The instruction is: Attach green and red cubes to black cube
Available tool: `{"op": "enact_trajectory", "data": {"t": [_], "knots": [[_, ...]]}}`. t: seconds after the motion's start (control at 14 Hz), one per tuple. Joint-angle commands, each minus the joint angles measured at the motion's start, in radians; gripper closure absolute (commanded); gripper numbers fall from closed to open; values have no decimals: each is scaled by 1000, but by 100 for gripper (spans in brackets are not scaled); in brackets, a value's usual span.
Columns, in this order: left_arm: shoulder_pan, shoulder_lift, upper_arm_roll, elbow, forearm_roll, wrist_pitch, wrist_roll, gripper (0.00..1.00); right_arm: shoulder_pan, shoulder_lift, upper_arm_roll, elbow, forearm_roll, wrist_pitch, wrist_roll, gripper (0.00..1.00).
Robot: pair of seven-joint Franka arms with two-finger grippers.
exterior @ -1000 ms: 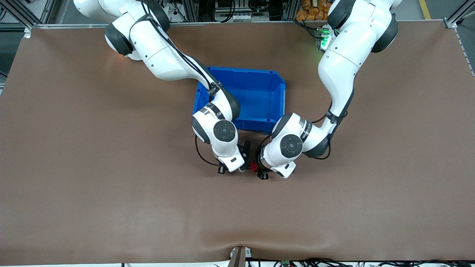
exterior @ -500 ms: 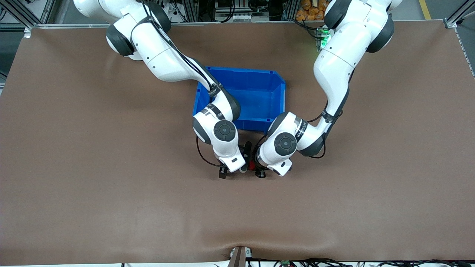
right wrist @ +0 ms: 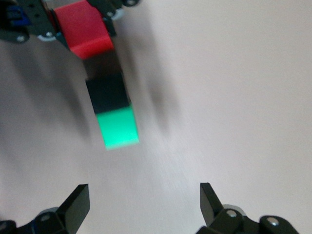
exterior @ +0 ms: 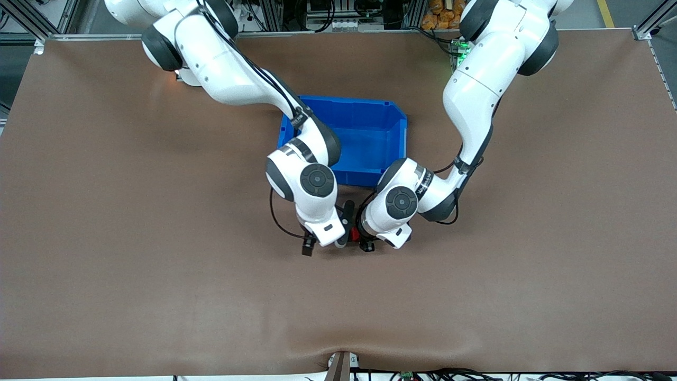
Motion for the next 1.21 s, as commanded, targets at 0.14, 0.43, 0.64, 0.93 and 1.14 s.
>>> {"op": "enact_trajectory", "data": {"t": [0.14,0.43,0.64,0.93,1.14], "knots": [[-30,28,12,33,-15,35,-25,100,-149,-156,21,-27,6,-153,12,0],[-41,30,14,33,-13,40,-25,100,-307,-294,20,-27,53,-276,12,0],[-38,32,14,33,-13,41,-20,100,-406,-435,17,-77,55,-364,22,0],[-38,39,14,33,-13,58,-16,100,-544,-692,17,-328,57,-365,152,0],[-38,41,14,33,-13,77,-16,100,-600,-855,12,-497,99,-356,299,0]]}}
